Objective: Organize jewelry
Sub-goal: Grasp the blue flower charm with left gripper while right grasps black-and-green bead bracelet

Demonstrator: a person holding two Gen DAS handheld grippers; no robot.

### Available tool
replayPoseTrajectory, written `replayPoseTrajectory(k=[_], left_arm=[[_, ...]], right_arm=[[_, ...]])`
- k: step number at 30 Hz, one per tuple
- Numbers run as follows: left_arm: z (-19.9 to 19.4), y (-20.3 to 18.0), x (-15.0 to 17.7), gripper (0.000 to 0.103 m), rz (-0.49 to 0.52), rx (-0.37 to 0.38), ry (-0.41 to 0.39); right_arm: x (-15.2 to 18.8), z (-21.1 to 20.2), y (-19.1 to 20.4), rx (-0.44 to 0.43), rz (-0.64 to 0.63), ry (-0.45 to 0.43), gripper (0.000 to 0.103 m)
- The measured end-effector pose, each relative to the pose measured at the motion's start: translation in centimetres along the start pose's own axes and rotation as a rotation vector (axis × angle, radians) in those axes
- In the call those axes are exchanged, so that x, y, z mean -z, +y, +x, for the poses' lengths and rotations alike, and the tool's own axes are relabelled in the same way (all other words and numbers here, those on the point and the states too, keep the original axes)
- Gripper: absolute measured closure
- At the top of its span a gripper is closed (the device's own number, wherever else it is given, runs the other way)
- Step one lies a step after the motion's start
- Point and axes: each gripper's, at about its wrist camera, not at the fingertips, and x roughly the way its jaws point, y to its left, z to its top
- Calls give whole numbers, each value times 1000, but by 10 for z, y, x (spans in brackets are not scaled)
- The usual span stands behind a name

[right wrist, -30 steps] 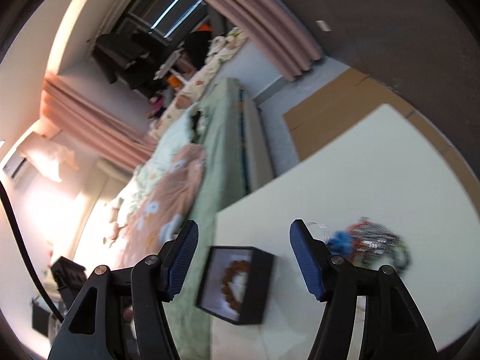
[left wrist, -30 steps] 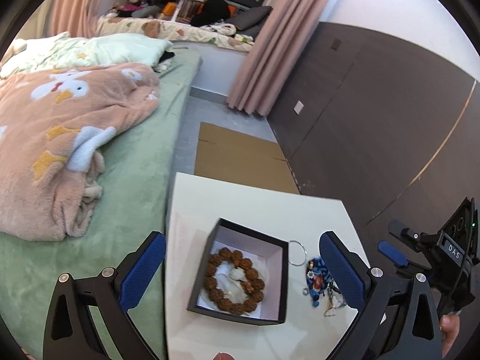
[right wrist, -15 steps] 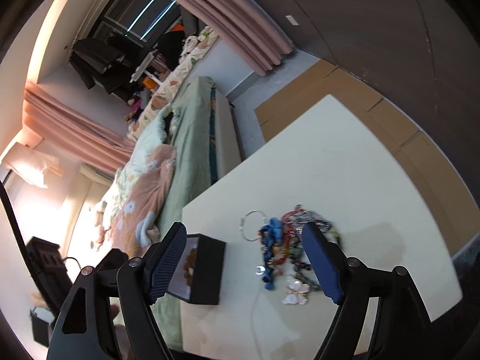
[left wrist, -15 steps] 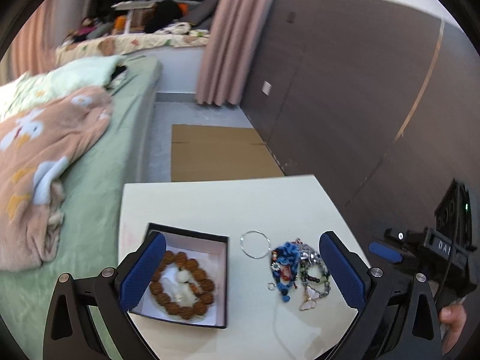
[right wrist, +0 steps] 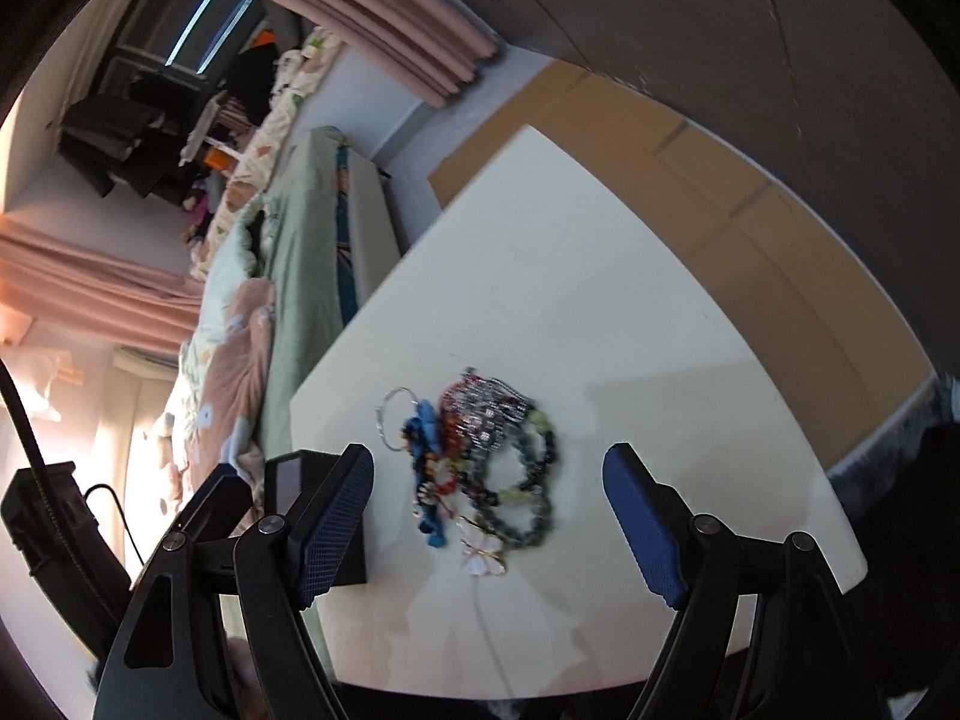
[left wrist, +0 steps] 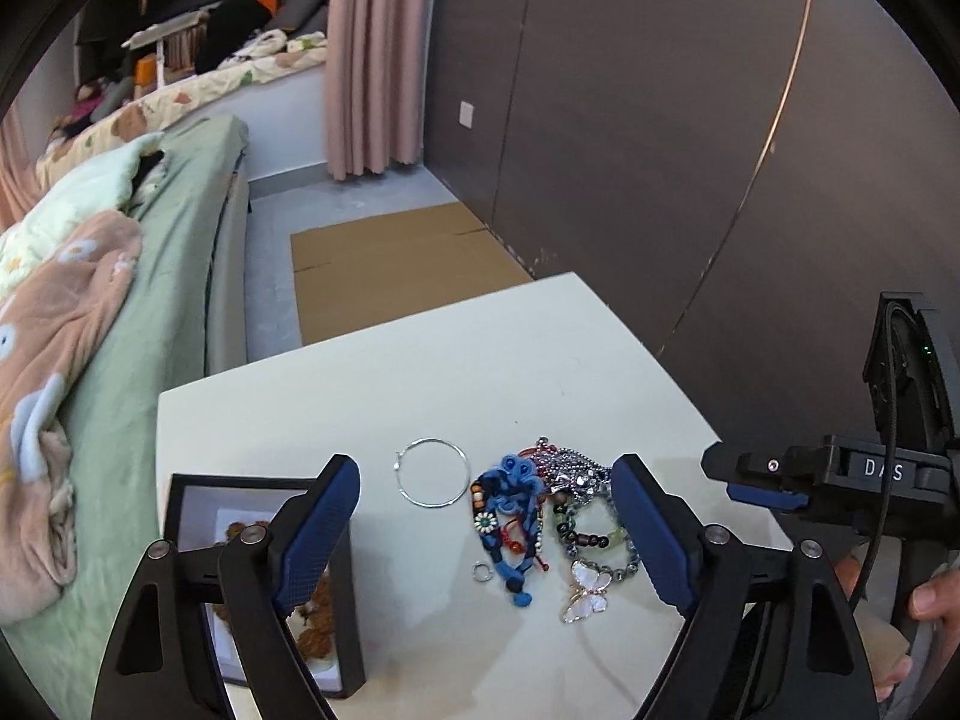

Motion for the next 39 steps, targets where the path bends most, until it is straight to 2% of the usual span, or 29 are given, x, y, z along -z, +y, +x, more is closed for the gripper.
replayPoseTrajectory(k=[4, 8, 12, 21, 25, 29, 32, 35, 39], left_arm=[[16, -4, 0, 18, 1, 18, 29], [36, -6, 9, 42, 6, 74, 86], [52, -7, 22, 57, 1, 102, 133], [66, -16, 28, 58, 20, 128, 146], [77, -17, 30, 59, 26, 105, 162], [95, -15, 35, 90, 5, 96, 222], [97, -9, 37, 94, -43, 130, 238], [83, -4, 33, 94, -55, 122, 196], [70, 0, 29, 94, -69, 148, 170]], right_arm=[[-2, 4, -11, -12, 39, 28, 24], [0, 10, -15, -20, 73, 58, 24], [4, 23, -21, -32, 116, 93, 25], [5, 50, -22, -29, 204, 131, 47], [7, 54, -26, -36, 251, 134, 49], [7, 56, -30, -40, 274, 131, 50], [8, 57, -26, -30, 263, 126, 50], [8, 59, -23, -22, 252, 126, 50], [8, 60, -19, -11, 246, 118, 51]])
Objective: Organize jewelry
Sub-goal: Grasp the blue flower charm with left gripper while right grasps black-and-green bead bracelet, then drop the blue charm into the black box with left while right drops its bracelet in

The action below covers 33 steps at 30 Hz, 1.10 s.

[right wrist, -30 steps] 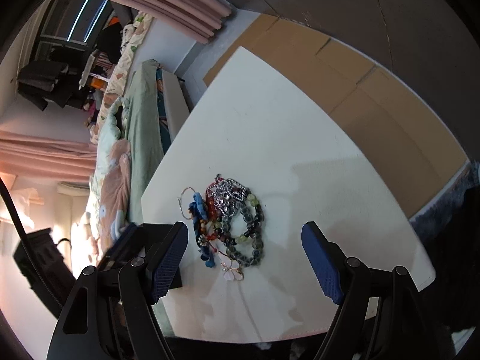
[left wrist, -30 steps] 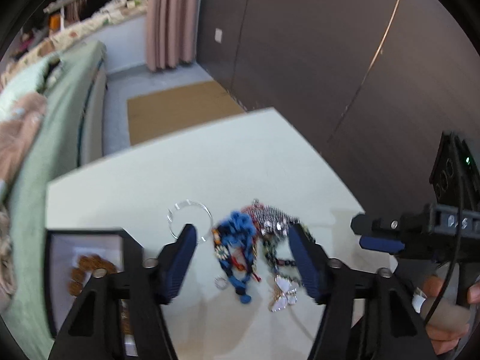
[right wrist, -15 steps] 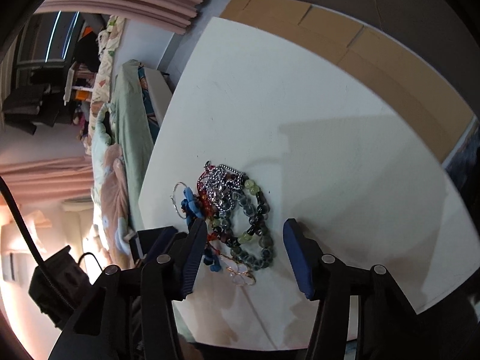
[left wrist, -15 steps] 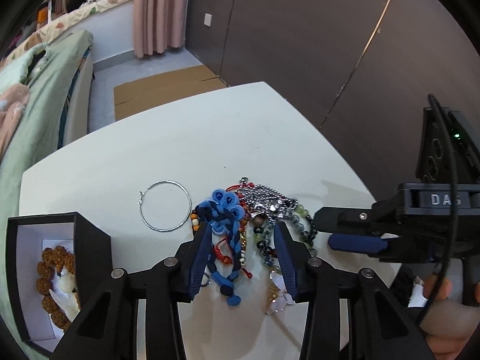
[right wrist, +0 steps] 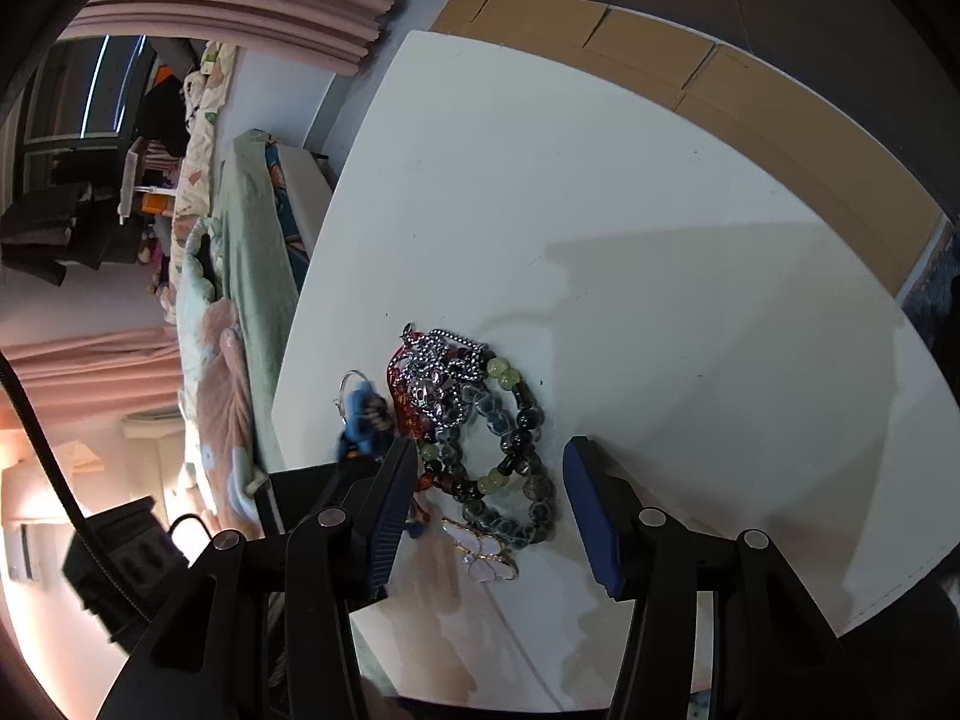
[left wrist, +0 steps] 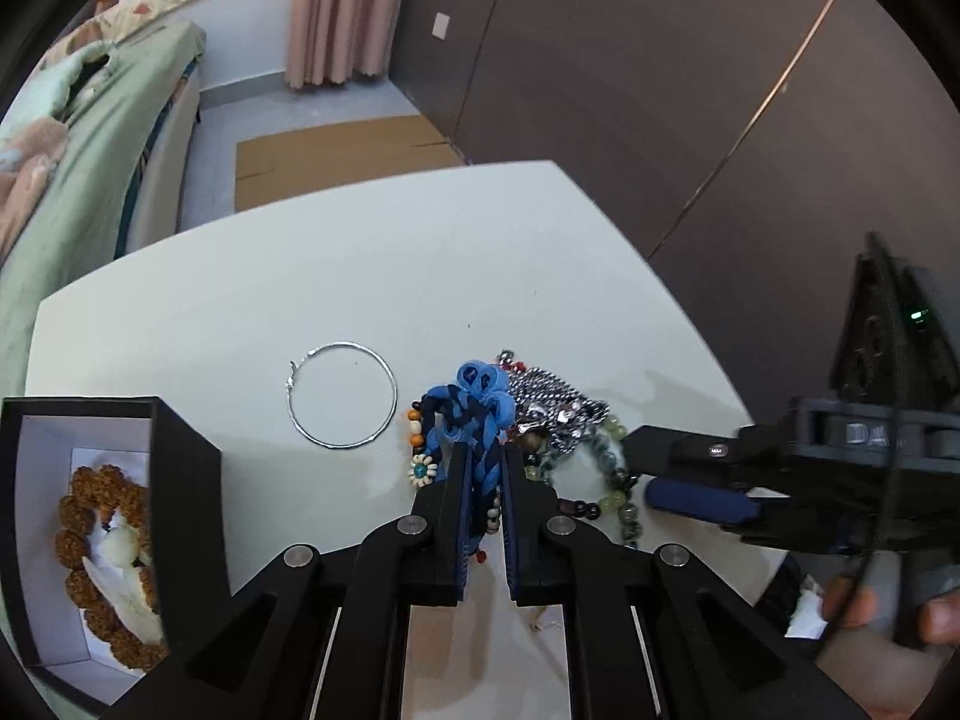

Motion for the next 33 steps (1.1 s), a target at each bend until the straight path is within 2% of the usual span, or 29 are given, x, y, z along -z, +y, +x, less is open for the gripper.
replayPoseTrajectory(k=[3, 9, 11, 13, 15, 20, 28, 33], left_arm=[[-9, 0, 0, 94, 0, 6, -18], [-30, 1, -5, 94, -12, 37, -59], [-35, 5, -7, 94, -16, 40, -67], [-42, 8, -8, 94, -27, 43, -80], [-50, 11, -8, 94, -38, 50, -94], [-72, 22, -16, 94, -54, 63, -138], [-109, 41, -20, 94, -95, 62, -218], [-119, 53, -19, 94, -114, 71, -230]], right_arm=[[0, 5, 2, 9, -6, 7, 62], [-5, 5, 6, 50, -24, -42, 70], [-6, 5, 6, 75, -30, -59, 77], [-6, 6, 5, 98, -31, -74, 90], [-6, 6, 5, 97, -37, -89, 93], [2, -2, 18, 49, -95, -124, 93], [16, -27, 51, -109, -224, -213, 93], [19, -32, 66, -206, -266, -227, 93]])
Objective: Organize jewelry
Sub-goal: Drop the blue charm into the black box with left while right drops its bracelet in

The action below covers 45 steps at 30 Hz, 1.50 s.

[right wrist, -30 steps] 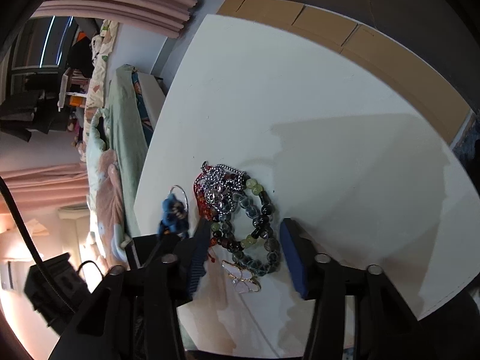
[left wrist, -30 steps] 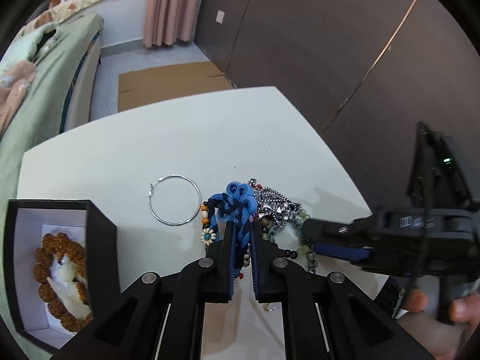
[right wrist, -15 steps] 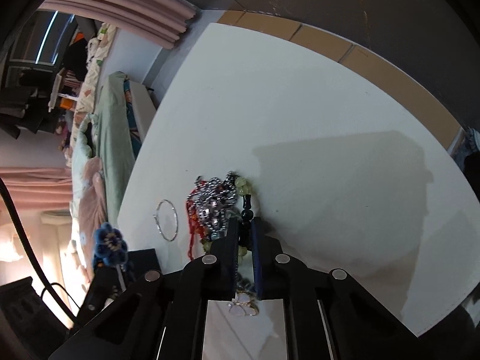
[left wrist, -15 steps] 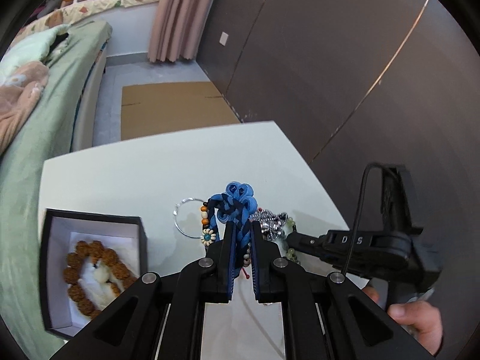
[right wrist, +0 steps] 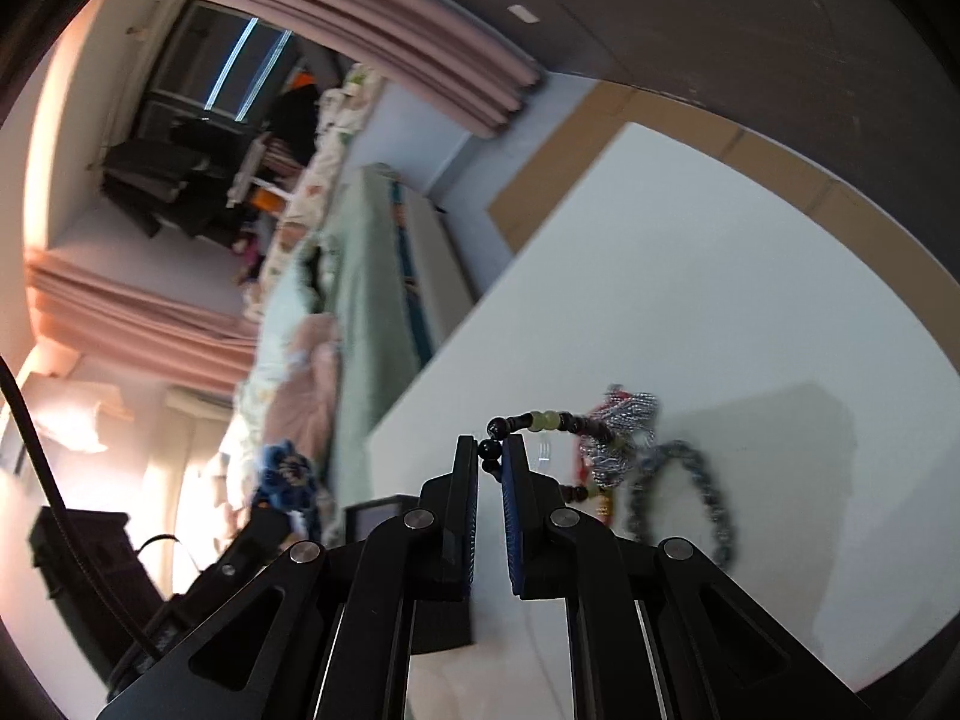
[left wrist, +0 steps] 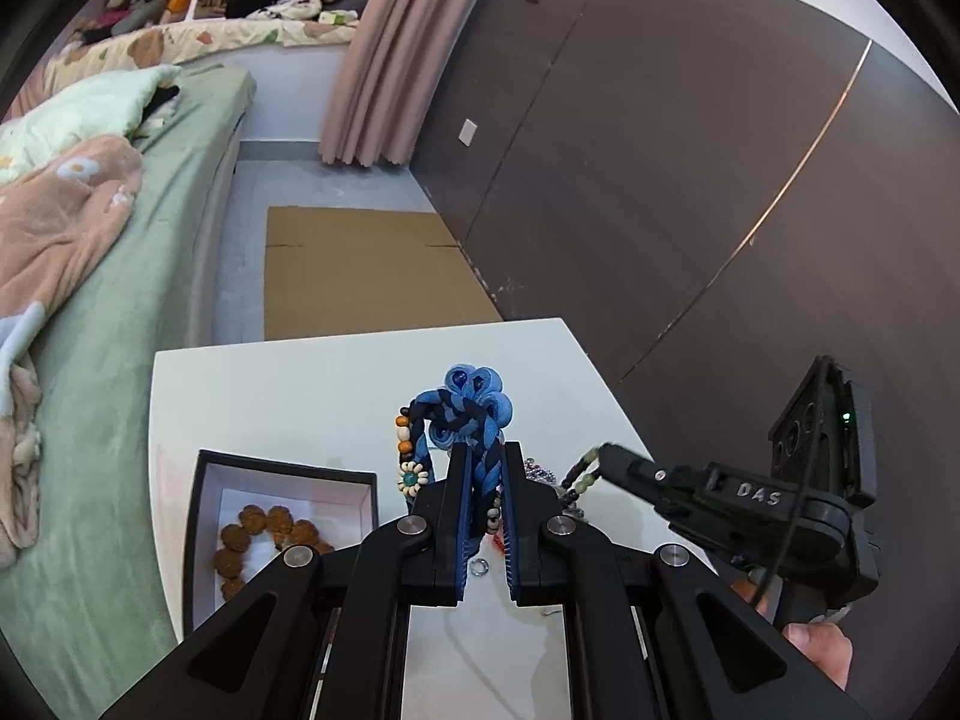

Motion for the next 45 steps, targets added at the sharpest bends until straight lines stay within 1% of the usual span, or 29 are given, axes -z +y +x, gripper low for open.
replayPoseTrajectory(k=[4, 10, 15, 19, 20, 21, 22, 23, 24, 25, 29, 35, 37, 38, 39, 40, 42, 45], left_arm=[[-4, 10, -2, 94, -9, -10, -10], [-14, 27, 0, 94, -32, -39, -14], [-24, 34, 5, 94, -36, -69, -16], [-25, 41, 7, 91, -49, -75, 9], [-25, 44, 8, 86, -56, -84, 14], [-26, 48, 9, 79, -71, -113, 15], [-27, 51, 9, 57, -83, -126, 11], [-29, 54, 9, 31, -98, -132, 3], [-34, 58, 8, 23, -118, -134, -18], [-39, 60, 8, 17, -126, -138, -40], [-55, 63, 3, 17, -127, -192, -110], [-63, 77, 0, 17, -161, -221, -135], [-66, 81, 1, 17, -170, -234, -149], [-67, 83, 1, 17, -178, -239, -155], [-68, 85, 1, 17, -183, -242, -159], [-69, 86, 1, 17, -190, -245, -163], [-68, 87, 0, 17, -197, -243, -165], [-66, 83, 0, 17, -189, -239, -162]], right_arm=[[3, -1, 17, -64, -41, -23, 93], [13, 7, 40, -153, -90, -13, 93], [21, 15, 53, -198, -128, 3, 93], [26, 23, 63, -219, -153, 22, 93], [27, 25, 65, -223, -159, 26, 93], [28, 26, 67, -227, -162, 28, 93], [29, 25, 66, -233, -165, 33, 93], [30, 27, 67, -238, -167, 37, 93], [32, 28, 68, -246, -169, 43, 93], [33, 30, 71, -253, -170, 49, 93], [41, 40, 79, -267, -187, 75, 93], [54, 54, 90, -297, -199, 112, 93], [57, 61, 91, -315, -183, 147, 92], [58, 67, 90, -317, -170, 176, 89], [59, 71, 89, -316, -155, 201, 79], [58, 72, 86, -307, -140, 206, 65], [54, 68, 81, -280, -128, 177, 54], [44, 56, 73, -266, -119, 146, 53]])
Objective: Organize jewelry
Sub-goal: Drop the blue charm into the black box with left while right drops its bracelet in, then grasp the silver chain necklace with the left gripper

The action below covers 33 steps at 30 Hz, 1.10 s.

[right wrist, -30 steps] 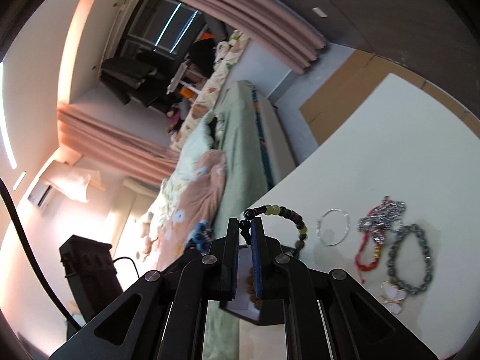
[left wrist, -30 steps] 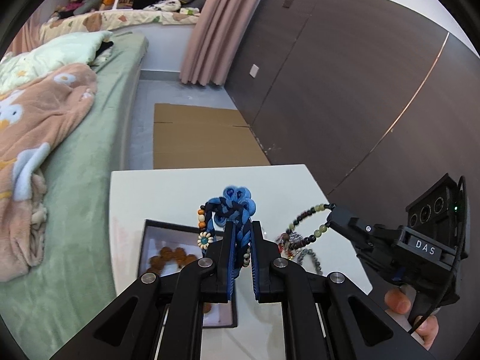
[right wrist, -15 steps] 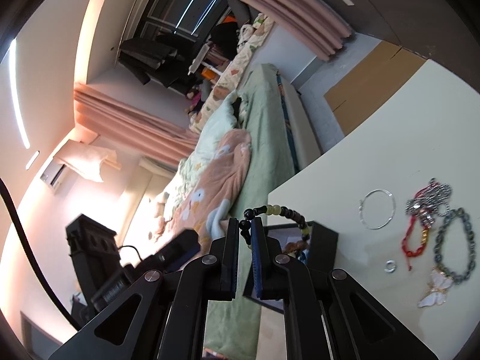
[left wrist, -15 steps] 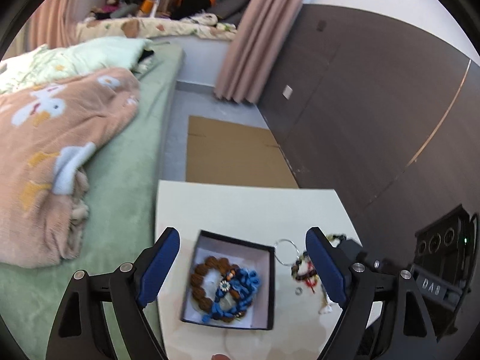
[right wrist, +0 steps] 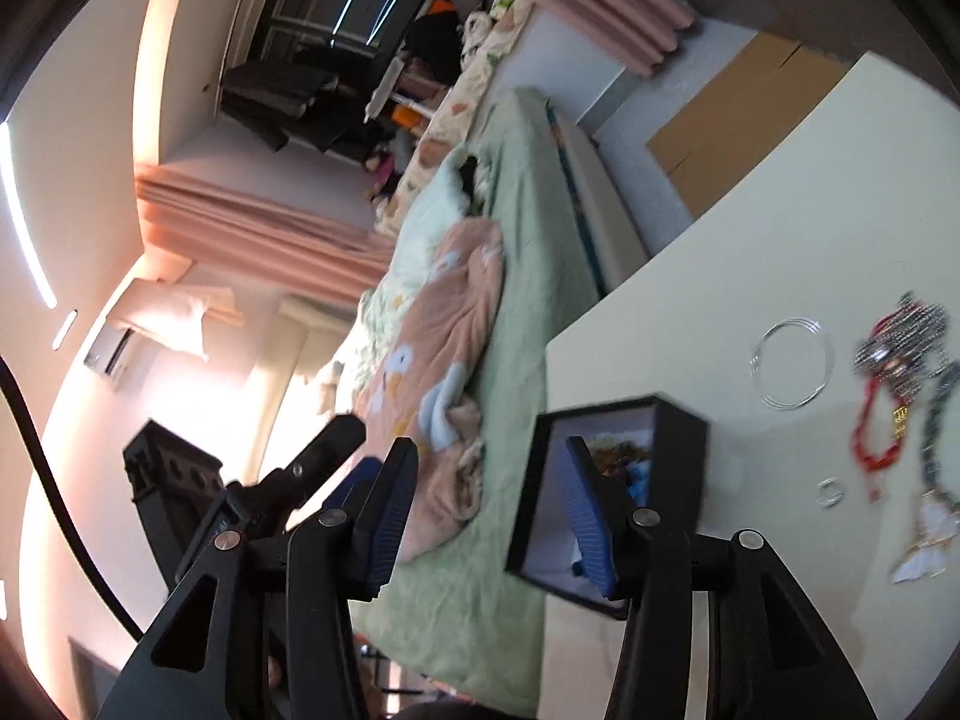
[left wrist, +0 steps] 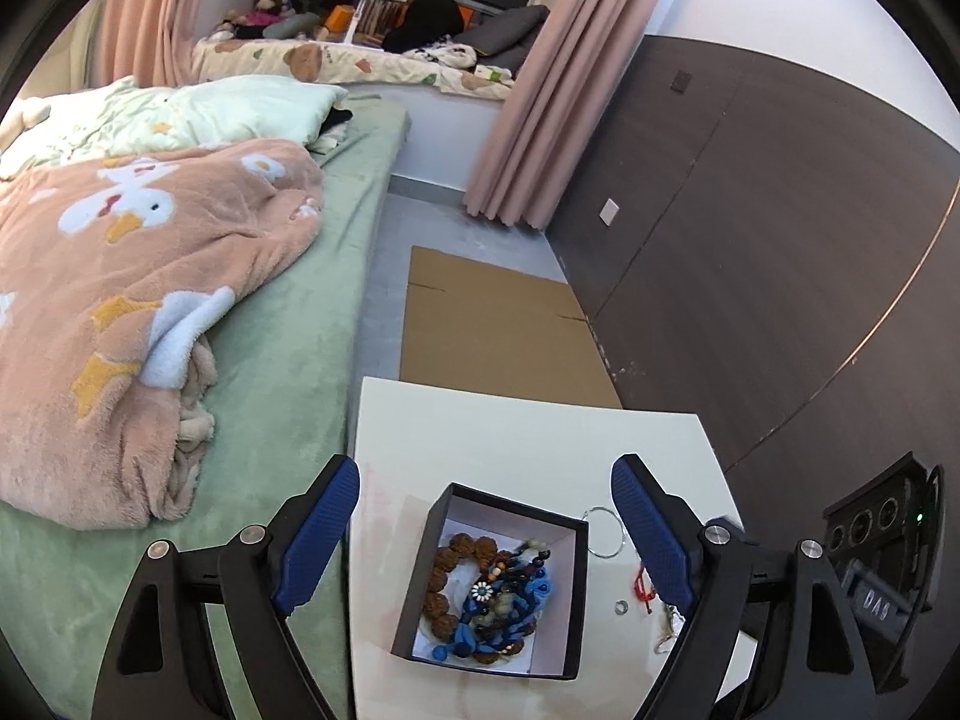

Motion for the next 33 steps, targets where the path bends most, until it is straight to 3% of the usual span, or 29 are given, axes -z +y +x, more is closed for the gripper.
replayPoseTrajectory(k=[15, 23, 33], left_arm=[[24, -66, 21, 17, 162, 62, 45], [53, -98, 41, 35, 242, 89, 126], [85, -128, 65, 38, 288, 125, 210]], right_arm=[[-18, -73, -30, 126, 46, -100, 52], [-22, -90, -45, 215, 87, -89, 52], [-26, -112, -83, 329, 177, -58, 52]])
